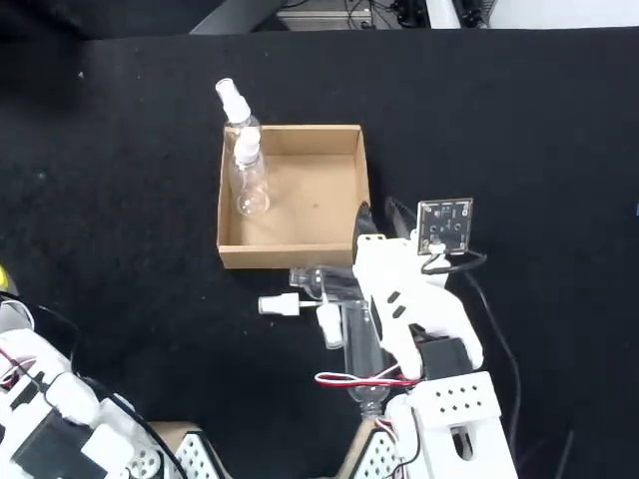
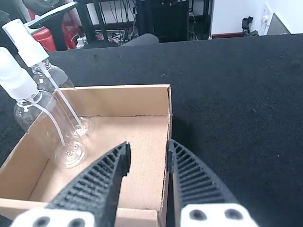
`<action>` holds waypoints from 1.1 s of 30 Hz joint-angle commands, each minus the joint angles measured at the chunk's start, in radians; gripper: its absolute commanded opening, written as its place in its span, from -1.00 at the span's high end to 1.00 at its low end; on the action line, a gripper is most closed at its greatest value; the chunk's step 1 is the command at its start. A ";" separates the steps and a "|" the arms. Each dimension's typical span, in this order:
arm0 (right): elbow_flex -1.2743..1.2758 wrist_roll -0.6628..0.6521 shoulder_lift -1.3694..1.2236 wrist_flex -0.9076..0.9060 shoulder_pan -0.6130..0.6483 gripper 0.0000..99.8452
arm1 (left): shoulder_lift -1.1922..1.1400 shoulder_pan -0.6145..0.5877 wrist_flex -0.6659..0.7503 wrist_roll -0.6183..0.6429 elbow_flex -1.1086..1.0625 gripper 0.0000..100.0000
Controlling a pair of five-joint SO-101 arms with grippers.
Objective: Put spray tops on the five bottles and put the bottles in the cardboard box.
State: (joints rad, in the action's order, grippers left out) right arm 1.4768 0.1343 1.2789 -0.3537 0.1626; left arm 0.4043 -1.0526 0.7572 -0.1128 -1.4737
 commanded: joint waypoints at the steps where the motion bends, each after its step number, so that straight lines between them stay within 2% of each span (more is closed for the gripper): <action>1: -0.002 -0.006 0.024 0.032 -0.011 0.79 | -0.002 -0.007 0.029 -0.008 0.015 0.41; 33: -0.002 -0.006 0.024 0.029 -0.011 0.79 | -0.003 -0.022 0.028 -0.008 -0.012 0.41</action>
State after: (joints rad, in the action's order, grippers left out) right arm 1.4768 0.1343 1.2789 -0.3537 0.1626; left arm 0.4043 -1.0725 0.7587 -0.1128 -1.4952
